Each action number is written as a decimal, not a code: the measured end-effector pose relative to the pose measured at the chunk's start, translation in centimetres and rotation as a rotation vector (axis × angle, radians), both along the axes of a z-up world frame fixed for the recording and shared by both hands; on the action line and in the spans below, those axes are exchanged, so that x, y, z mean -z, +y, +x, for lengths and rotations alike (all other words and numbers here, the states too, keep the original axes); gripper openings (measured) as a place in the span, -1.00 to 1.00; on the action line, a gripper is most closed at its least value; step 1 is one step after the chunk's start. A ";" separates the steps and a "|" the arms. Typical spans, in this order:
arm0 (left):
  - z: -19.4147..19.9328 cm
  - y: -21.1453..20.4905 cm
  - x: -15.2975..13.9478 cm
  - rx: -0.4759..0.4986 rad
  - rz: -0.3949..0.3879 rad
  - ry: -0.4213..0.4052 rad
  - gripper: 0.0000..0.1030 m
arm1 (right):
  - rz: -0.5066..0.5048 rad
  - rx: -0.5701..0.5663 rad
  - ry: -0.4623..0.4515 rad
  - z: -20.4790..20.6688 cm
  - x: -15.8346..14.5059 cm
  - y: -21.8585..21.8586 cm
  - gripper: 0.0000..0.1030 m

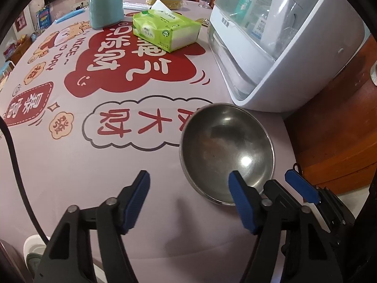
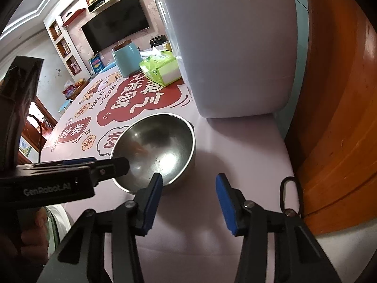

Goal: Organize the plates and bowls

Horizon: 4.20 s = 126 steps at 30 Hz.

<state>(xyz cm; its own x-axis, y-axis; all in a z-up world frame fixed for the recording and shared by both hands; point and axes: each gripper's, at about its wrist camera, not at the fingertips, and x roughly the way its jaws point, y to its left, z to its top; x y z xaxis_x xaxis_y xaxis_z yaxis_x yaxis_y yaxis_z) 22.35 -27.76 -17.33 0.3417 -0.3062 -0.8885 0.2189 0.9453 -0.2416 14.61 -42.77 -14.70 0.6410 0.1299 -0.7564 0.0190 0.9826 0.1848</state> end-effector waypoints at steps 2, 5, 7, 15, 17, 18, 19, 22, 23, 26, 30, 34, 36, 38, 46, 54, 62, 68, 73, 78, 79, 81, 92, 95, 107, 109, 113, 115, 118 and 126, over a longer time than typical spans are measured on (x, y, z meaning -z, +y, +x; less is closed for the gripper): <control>0.1 0.0 0.1 -0.001 -0.003 0.004 0.14 | 0.002 -0.006 -0.002 -0.1 0.0 0.0 -0.17; 0.1 0.1 0.3 -0.002 -0.006 0.013 -0.02 | 0.003 -0.015 -0.006 0.0 -0.1 0.1 -0.24; 0.1 0.1 0.4 -0.002 -0.003 0.021 -0.20 | 0.001 -0.018 -0.008 0.0 -0.1 0.2 -0.25; 0.3 -0.1 1.0 -0.002 0.001 0.031 -0.52 | -0.010 -0.006 0.051 0.9 1.0 0.0 -0.50; 0.3 -0.2 1.2 0.003 -0.005 0.038 -0.63 | -0.007 -0.006 0.056 0.9 1.1 -0.1 -0.56; 0.4 -0.2 1.2 0.006 -0.007 0.039 -0.69 | -0.004 -0.010 0.057 0.9 1.1 0.0 -0.57; 0.4 -0.3 1.2 0.009 -0.009 0.038 -0.74 | -0.002 -0.014 0.055 0.8 1.1 0.0 -0.61; 0.3 -0.6 1.2 0.024 -0.005 0.036 -0.79 | -0.004 -0.022 0.054 0.8 1.0 0.1 -0.69; 0.3 -0.7 1.2 0.026 0.004 0.037 -0.79 | -0.001 -0.023 0.052 0.7 1.0 0.1 -0.69; 0.3 -0.7 1.3 0.027 0.007 0.042 -0.79 | 0.002 -0.023 0.051 0.7 1.0 0.0 -0.70; 0.3 -0.7 1.3 0.030 0.008 0.041 -0.80 | 0.002 -0.022 0.055 0.7 1.1 0.0 -0.71; 0.2 -0.8 1.3 0.030 0.010 0.045 -0.80 | -0.001 -0.019 0.065 0.7 1.1 -0.1 -0.73; 0.2 -0.8 1.3 0.028 0.013 0.051 -0.80 | 0.002 -0.020 0.066 0.7 1.1 -0.1 -0.73; 0.1 -0.8 1.3 0.026 0.016 0.055 -0.81 | 0.003 -0.021 0.067 0.7 1.1 0.0 -0.74; -0.8 -0.3 0.9 0.009 0.014 0.065 -0.81 | -0.001 -0.041 0.058 0.2 0.4 0.5 -0.76; -2.3 0.8 0.5 -0.024 -0.001 0.077 -0.80 | -0.008 -0.070 0.039 -0.7 -0.5 1.4 -0.78; -4.7 2.0 -0.7 -0.044 -0.010 0.058 -0.78 | -0.016 -0.102 0.016 -1.9 -1.6 2.3 -0.80; -6.4 3.3 -1.8 -0.066 -0.013 0.031 -0.77 | -0.030 -0.135 -0.016 -3.1 -2.6 3.6 -0.80; -8.1 4.8 -2.6 -0.088 -0.020 0.010 -0.77 | -0.040 -0.165 -0.042 -4.4 -3.4 5.0 -0.80; -9.9 6.4 -3.3 -0.108 -0.027 -0.006 -0.77 | -0.053 -0.198 -0.063 -5.6 -4.2 6.6 -0.80; -10.2 6.6 -3.5 -0.110 -0.027 -0.008 -0.77 | -0.056 -0.203 -0.064 -5.9 -4.3 6.8 -0.80; -11.0 7.3 -3.8 -0.116 -0.022 -0.015 -0.77 | -0.066 -0.217 -0.071 -6.3 -4.7 7.6 -0.80; -14.1 12.1 -4.9 -0.181 0.001 -0.019 -0.76 | -0.105 -0.321 -0.100 -8.5 -5.7 13.0 -0.80; -14.9 14.0 -5.0 -0.203 0.002 -0.015 -0.76 | -0.112 -0.351 -0.104 -9.1 -5.9 14.8 -0.80; -18.1 21.3 -5.0 -0.281 0.019 0.006 -0.75 | -0.107 -0.447 -0.095 -10.8 -5.7 22.4 -0.80; -18.7 22.6 -5.0 -0.294 0.024 0.008 -0.75 | -0.105 -0.459 -0.094 -10.9 -5.6 23.5 -0.80; -19.5 24.9 -5.0 -0.316 0.031 0.011 -0.75 | -0.098 -0.486 -0.093 -11.1 -5.5 25.9 -0.80; -20.0 26.1 -5.0 -0.327 0.035 0.013 -0.75 | -0.094 -0.498 -0.091 -11.2 -5.4 27.1 -0.80; -20.4 28.0 -4.9 -0.339 0.041 0.017 -0.75 | -0.090 -0.510 -0.090 -11.4 -5.3 28.6 -0.80; -20.8 32.0 -4.7 -0.348 0.062 0.024 -0.75 | -0.076 -0.525 -0.081 -11.7 -4.7 32.9 -0.80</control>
<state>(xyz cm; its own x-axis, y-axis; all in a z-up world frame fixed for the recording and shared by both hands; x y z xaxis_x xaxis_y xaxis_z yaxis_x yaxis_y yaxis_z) 1.57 4.26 -12.66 0.3950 -0.1199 -0.9108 -0.1244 0.9753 -0.1823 2.93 -9.92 -9.98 0.5615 0.3954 -0.7269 -0.4897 0.8669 0.0932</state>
